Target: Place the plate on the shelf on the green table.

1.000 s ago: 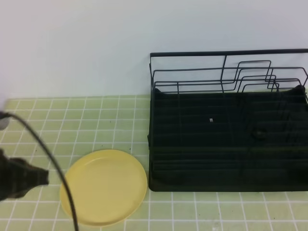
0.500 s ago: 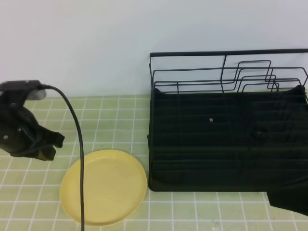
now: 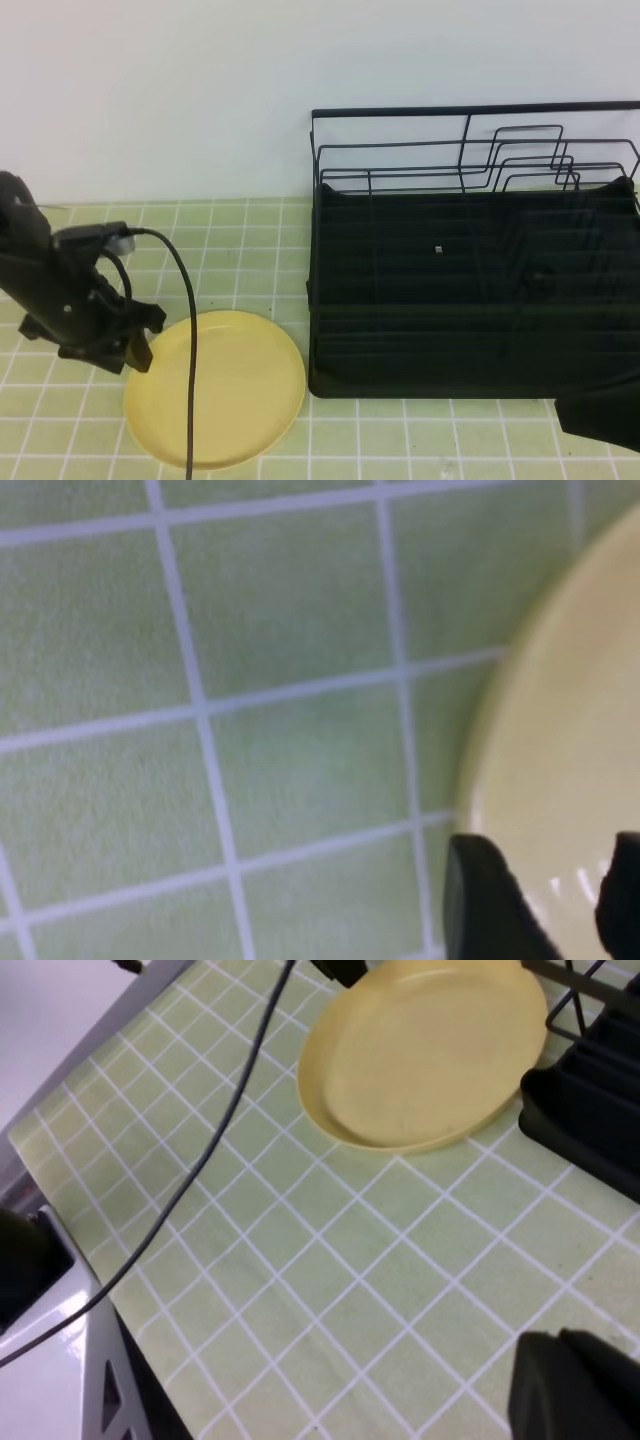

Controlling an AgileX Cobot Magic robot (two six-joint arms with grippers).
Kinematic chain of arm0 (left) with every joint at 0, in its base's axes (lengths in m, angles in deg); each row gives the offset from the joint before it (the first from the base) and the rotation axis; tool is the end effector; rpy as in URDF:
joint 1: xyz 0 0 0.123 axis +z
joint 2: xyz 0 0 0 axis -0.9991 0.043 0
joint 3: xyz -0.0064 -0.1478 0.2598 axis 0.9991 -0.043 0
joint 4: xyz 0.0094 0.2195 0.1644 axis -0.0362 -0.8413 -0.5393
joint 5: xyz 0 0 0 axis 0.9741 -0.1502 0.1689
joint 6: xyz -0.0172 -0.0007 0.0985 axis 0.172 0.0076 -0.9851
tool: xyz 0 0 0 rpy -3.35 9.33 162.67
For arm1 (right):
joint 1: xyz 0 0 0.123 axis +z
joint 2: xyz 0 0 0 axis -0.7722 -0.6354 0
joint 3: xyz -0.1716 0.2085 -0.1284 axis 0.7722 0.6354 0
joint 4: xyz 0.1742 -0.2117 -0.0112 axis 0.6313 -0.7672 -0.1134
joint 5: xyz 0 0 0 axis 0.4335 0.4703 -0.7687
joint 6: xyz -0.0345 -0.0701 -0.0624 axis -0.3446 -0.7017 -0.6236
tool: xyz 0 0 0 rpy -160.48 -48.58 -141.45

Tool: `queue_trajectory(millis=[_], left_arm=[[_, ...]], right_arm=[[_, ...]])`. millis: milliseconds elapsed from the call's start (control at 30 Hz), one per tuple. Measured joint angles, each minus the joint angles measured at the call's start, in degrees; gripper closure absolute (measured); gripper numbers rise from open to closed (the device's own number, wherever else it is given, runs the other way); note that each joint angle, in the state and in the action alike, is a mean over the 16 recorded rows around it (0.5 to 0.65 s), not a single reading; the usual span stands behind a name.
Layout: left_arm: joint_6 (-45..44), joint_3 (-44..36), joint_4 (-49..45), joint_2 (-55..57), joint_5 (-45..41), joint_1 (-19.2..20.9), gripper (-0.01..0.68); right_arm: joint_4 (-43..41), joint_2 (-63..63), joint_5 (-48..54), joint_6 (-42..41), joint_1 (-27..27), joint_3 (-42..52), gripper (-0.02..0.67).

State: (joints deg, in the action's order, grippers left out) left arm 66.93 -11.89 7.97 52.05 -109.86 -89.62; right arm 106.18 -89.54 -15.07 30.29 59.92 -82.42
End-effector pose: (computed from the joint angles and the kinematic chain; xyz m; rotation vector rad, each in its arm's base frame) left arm 0.3724 -0.0395 0.1790 0.1383 2.9522 -0.3915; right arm 0.1764 0.0948 0.2891 -0.7306 2.2035 0.8280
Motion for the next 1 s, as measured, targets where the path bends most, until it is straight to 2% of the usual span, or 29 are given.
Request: queue_trajectory(millis=[167, 633, 1000], left_arm=[[-0.2, 0.0, 1.2, 3.4, 1.6, 0.0, 0.455], [0.2, 0.2, -1.4, 6.0, 0.1, 0.0, 0.647], [1.1, 2.5, -5.4, -0.5, -3.6, 0.0, 0.671]], right_arm=[[-0.2, 0.0, 0.1, -0.5, 0.0, 0.0, 0.651], [-0.5, 0.0, 0.2, -1.5, 0.0, 0.0, 0.651], [-0.5, 0.0, 0.2, -2.9, 0.0, 0.0, 0.651]])
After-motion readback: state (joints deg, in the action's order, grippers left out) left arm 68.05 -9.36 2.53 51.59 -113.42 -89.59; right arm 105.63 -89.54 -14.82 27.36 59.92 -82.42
